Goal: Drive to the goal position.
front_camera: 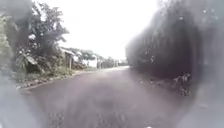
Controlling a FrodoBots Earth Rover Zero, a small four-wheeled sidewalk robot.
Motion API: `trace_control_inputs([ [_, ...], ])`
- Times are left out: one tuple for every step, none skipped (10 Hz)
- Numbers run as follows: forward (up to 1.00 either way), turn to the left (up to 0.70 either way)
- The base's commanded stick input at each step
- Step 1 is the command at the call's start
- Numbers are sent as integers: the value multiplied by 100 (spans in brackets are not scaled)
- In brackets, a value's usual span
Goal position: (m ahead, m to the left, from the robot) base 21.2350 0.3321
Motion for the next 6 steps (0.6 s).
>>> trace_control_inputs([
  [70, 0],
  [70, 0],
  [70, 0],
  [70, 0],
  [70, 0],
  [70, 0],
])
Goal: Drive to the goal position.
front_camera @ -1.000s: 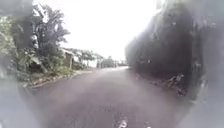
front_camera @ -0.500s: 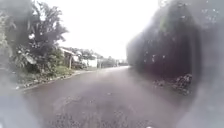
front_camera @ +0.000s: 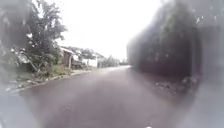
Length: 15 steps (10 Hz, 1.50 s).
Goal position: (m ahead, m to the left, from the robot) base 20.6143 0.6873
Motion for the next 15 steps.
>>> trace_control_inputs([
  [70, 0],
  [70, 0],
  [70, 0],
  [70, 0],
  [70, -16],
  [70, -35],
  [70, 0],
  [70, 0],
  [70, 0],
  [70, 0],
  [70, 0],
  [70, 0],
  [70, 0],
  [70, 0],
  [70, 0],
])
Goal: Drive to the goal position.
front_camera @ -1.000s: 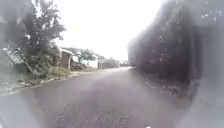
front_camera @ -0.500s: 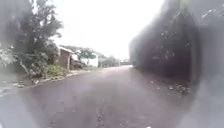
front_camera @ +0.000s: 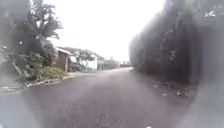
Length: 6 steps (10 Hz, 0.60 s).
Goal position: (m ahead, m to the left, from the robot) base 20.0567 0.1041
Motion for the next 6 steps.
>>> trace_control_inputs([
  [70, 0],
  [70, 0],
  [70, 0],
  [70, 0],
  [70, 0],
  [70, 0],
])
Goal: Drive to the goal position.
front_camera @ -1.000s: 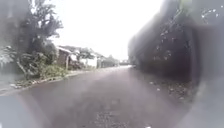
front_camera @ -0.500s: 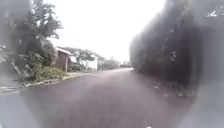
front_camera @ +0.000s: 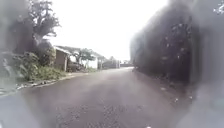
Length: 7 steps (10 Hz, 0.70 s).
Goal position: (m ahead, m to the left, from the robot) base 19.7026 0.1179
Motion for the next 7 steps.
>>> trace_control_inputs([
  [70, 0],
  [70, 0],
  [70, 0],
  [70, 0],
  [70, 0],
  [70, 0],
  [70, 0],
])
